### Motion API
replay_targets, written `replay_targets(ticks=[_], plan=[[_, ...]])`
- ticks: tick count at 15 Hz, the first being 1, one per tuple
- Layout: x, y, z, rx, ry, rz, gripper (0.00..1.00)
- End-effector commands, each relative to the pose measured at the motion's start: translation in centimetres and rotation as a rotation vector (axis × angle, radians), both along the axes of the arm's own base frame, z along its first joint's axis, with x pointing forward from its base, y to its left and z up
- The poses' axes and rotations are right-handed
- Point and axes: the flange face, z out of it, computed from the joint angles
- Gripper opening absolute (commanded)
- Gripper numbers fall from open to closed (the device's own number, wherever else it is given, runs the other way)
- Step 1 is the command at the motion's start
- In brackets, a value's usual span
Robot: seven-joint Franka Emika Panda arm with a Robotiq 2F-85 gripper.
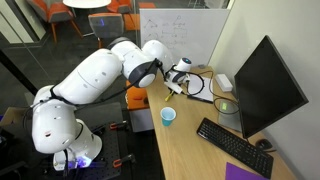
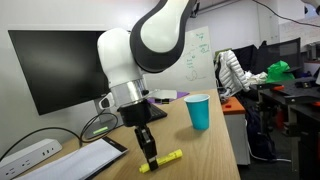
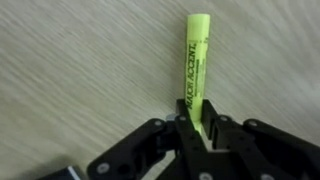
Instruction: Put the marker inside the cup
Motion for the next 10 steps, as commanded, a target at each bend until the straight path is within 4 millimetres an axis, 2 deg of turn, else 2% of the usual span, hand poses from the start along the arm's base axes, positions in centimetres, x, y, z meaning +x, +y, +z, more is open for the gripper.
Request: replay_targets(ticks=[1, 6, 10], plan=[[0.0, -1.7, 2.2, 0.076, -0.012, 0.188, 0.05], [-0.1, -5.5, 6.6, 0.225, -0.047, 0.426, 0.05], [-1.4, -8.8, 10.0, 0.372, -0.048, 0.6, 0.05]])
